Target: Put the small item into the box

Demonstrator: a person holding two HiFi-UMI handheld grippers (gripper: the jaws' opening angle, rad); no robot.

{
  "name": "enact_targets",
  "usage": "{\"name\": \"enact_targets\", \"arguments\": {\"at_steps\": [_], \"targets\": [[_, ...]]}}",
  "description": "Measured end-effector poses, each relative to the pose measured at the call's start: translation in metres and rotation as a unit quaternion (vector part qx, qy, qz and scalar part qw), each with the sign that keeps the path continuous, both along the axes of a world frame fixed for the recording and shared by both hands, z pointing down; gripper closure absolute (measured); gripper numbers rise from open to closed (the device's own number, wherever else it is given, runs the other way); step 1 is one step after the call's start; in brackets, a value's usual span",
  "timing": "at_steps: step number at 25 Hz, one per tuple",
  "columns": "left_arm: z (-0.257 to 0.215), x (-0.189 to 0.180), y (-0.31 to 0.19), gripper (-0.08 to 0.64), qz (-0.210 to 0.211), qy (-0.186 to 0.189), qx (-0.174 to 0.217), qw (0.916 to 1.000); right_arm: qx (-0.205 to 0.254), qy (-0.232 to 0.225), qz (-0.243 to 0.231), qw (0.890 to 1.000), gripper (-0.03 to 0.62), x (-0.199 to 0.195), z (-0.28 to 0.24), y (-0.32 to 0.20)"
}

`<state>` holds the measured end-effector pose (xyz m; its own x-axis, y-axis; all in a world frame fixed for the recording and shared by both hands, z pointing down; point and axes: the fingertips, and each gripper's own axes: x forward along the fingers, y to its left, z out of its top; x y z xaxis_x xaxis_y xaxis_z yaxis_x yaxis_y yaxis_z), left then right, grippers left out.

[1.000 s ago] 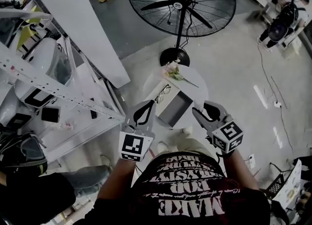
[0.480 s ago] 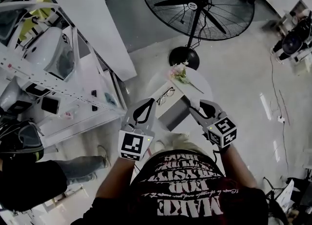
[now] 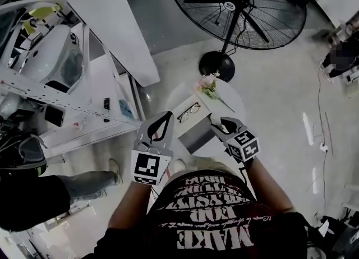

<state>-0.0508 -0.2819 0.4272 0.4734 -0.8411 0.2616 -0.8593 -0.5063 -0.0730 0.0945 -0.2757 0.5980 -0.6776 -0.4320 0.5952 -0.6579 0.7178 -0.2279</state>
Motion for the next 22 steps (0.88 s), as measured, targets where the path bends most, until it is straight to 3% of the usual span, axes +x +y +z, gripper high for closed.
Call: {"name": "enact_targets", "arguments": {"at_steps": [22], "targets": [[0.03, -0.012, -0.001, 0.558, -0.067, -0.011, -0.037, 0.997, -0.15, 0.068, -0.049, 0.985, 0.431, 0.008, 0.171, 0.002]]}}
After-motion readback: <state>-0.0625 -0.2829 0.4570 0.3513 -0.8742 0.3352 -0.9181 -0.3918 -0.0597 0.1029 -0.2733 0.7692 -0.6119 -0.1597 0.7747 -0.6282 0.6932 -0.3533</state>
